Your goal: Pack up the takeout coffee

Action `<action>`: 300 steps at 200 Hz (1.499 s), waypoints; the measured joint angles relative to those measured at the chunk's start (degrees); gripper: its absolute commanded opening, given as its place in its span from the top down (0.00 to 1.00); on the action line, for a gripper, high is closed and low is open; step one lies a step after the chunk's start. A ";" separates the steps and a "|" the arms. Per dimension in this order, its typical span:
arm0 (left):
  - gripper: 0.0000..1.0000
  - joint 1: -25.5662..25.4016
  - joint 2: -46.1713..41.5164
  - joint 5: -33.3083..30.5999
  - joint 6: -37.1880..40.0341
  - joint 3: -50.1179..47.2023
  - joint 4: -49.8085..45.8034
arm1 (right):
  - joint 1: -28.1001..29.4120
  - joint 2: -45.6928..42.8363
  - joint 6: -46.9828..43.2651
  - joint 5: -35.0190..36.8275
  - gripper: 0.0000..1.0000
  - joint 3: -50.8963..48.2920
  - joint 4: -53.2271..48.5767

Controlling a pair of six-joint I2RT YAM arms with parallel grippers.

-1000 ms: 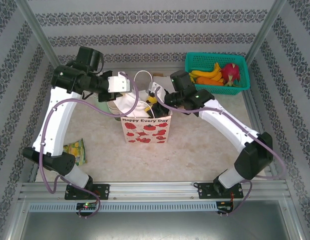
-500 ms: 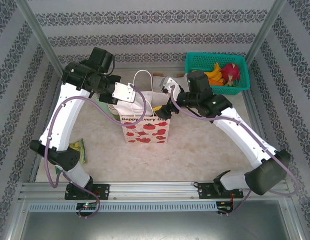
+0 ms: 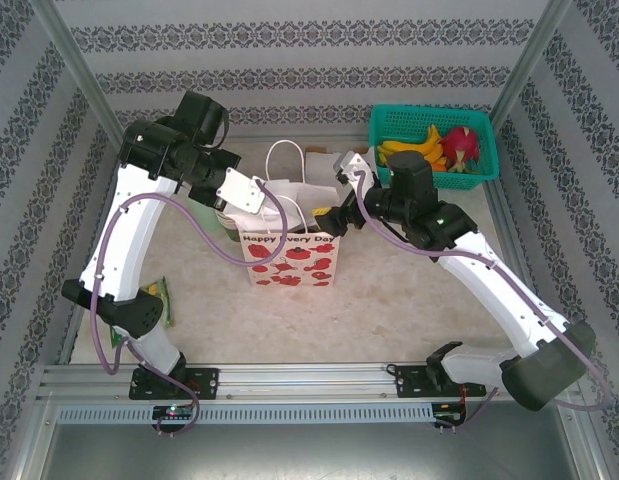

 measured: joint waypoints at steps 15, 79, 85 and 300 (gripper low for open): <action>1.00 -0.24 0.52 0.02 0.68 -0.02 -0.39 | 0.02 -0.28 0.35 0.44 0.02 -0.72 0.61; 1.00 -2.27 3.89 0.00 3.45 -0.02 -0.42 | 0.04 -0.74 0.74 1.03 0.02 -3.02 1.49; 1.00 -2.60 4.31 -0.11 3.65 -0.02 -0.42 | 0.04 -0.74 0.85 1.18 0.02 -3.19 1.51; 0.71 -5.92 6.93 1.79 5.95 -2.05 -0.37 | 0.02 -4.39 1.27 5.33 0.02 -7.76 2.64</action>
